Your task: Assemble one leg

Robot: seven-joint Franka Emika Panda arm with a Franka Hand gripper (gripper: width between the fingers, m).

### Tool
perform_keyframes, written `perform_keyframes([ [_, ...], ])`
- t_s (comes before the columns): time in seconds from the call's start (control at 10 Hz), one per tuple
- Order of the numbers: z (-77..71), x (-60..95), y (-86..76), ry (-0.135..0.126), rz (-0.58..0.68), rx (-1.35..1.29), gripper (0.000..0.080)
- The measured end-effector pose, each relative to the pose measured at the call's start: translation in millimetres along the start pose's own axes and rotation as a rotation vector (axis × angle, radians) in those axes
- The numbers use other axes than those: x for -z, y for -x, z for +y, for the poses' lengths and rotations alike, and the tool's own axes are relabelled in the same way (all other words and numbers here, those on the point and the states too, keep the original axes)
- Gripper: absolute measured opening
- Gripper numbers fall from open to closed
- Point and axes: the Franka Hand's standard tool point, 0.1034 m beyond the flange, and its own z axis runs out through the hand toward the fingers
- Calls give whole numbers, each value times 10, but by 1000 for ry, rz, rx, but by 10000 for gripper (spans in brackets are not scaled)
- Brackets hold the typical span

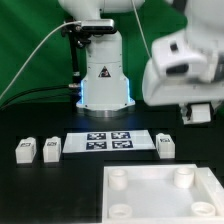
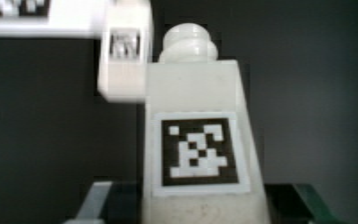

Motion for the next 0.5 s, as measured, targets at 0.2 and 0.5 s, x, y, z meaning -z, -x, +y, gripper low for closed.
perform_keyframes([
  [0.2,-8,-11,-9,-9,145,7,294],
  [0.5,384,570,-389,6,449,88,294],
])
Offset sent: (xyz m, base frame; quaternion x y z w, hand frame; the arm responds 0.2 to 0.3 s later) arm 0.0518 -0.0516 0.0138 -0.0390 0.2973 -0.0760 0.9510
